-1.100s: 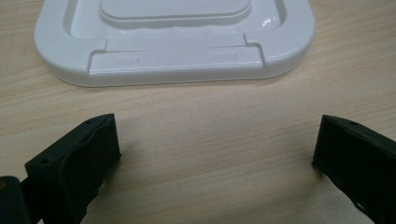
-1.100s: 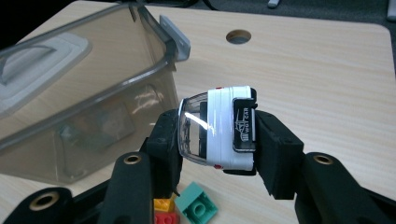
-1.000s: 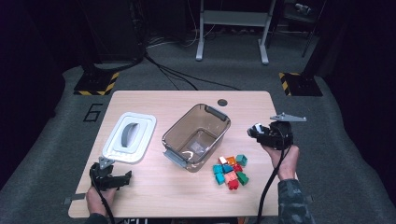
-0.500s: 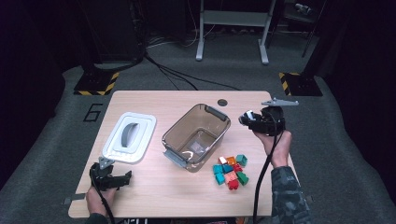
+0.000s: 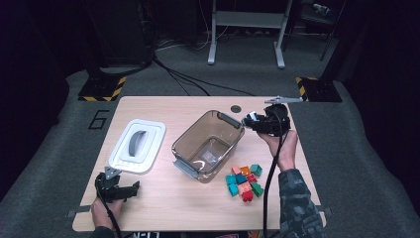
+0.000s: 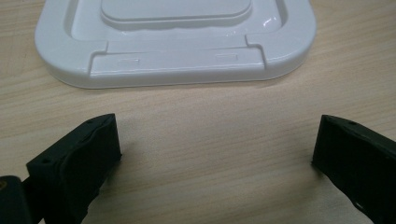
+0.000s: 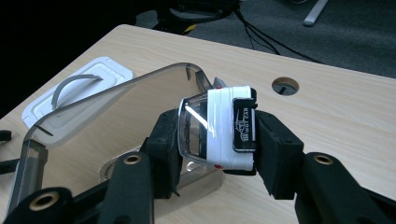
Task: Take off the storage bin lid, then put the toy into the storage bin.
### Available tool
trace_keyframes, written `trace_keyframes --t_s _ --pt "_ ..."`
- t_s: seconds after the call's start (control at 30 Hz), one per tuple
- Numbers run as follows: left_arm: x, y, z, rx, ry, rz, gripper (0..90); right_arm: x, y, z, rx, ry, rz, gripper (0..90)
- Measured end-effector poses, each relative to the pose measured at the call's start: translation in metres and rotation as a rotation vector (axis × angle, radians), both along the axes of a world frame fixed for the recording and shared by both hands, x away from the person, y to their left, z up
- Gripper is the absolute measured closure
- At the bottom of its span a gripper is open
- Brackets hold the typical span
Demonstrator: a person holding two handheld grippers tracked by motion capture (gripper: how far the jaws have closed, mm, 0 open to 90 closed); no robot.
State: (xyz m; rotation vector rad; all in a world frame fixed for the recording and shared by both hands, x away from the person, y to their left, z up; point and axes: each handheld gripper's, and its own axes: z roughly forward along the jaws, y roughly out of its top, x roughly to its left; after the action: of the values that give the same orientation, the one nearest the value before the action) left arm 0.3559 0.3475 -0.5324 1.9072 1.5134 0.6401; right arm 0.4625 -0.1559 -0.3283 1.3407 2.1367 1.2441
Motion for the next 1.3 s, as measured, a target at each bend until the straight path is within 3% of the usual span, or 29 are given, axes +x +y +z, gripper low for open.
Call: trace_keyframes --t_s 0.53,1.03,1.3 --pt "0.000 0.000 0.000 0.002 0.001 -0.001 0.7 0.023 0.022 -0.015 0.010 0.068 0.026 54.1" --pt "0.000 0.000 0.000 0.002 0.001 -0.001 0.7 0.035 0.034 -0.038 -0.029 0.115 0.033 54.0" --pt "0.000 0.000 0.000 0.002 0.001 -0.001 0.7 0.033 0.040 -0.038 -0.094 0.112 0.017 53.6"
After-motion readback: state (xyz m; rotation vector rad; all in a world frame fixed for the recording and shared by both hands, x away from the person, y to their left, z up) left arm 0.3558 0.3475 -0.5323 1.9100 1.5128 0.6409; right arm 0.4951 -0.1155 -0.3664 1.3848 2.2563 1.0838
